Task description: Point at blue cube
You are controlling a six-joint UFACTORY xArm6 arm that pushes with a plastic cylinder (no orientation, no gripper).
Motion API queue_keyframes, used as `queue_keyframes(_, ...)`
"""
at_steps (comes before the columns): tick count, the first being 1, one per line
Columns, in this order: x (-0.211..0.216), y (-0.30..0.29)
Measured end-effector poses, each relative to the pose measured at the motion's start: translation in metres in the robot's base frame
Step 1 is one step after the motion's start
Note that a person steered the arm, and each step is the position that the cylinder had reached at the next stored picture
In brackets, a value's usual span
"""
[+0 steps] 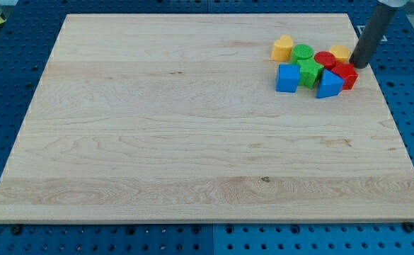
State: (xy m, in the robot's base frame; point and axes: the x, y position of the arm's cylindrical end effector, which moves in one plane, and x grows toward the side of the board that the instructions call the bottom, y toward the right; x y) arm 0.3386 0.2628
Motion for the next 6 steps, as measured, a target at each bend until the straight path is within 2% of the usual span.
queue_keyframes(5,-0.045,-0.183)
queue_keyframes(6,-0.067,-0.212)
